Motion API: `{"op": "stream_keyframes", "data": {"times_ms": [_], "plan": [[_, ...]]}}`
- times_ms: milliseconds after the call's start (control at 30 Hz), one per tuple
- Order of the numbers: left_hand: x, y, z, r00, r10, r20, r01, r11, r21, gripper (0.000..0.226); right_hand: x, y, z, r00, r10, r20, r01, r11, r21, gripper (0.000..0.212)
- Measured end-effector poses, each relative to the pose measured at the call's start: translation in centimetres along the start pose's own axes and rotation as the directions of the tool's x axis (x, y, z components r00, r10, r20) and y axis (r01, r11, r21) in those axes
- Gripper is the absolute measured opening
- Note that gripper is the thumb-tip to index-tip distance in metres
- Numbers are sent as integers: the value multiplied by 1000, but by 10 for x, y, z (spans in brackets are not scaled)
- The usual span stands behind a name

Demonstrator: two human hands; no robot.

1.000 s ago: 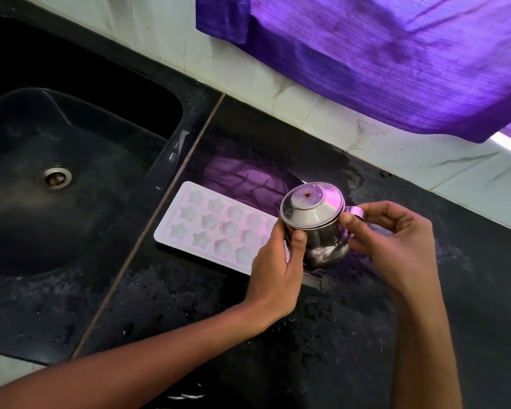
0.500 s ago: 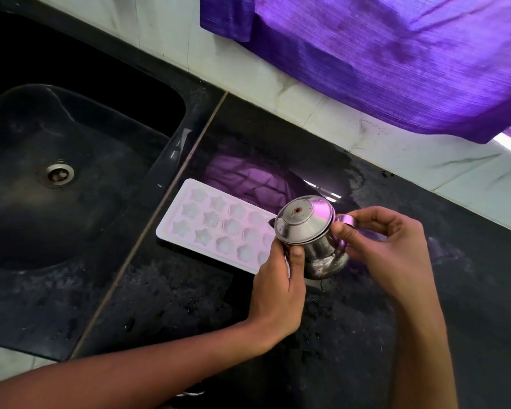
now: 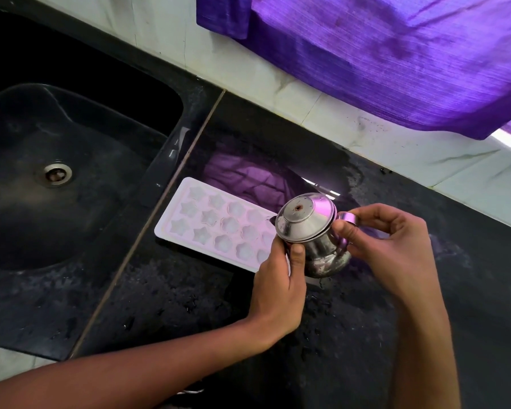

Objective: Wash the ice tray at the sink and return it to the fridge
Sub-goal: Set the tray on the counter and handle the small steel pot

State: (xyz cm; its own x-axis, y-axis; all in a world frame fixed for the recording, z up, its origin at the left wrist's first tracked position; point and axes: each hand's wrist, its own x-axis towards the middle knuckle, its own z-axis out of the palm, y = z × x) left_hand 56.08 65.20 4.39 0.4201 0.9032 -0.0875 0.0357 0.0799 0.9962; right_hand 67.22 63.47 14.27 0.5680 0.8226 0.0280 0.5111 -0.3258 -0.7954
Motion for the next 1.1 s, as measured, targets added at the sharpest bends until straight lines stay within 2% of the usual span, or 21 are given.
{"op": "stream_keyframes", "data": {"times_ms": [433, 733, 1100], "plan": [[-2, 3, 1, 998, 63, -22, -63, 998, -1, 52, -4, -2, -7, 999, -25, -32, 24, 1000, -16, 22], [-5, 4, 2, 998, 67, -19, -66, 997, 51, 57, -9, -1, -11, 999, -9, -47, 12, 998, 67, 18], [-26, 5, 7, 1000, 13, -16, -11, 992, 129, 53, -11, 1, -11, 998, -21, 66, 17, 998, 62, 21]]}}
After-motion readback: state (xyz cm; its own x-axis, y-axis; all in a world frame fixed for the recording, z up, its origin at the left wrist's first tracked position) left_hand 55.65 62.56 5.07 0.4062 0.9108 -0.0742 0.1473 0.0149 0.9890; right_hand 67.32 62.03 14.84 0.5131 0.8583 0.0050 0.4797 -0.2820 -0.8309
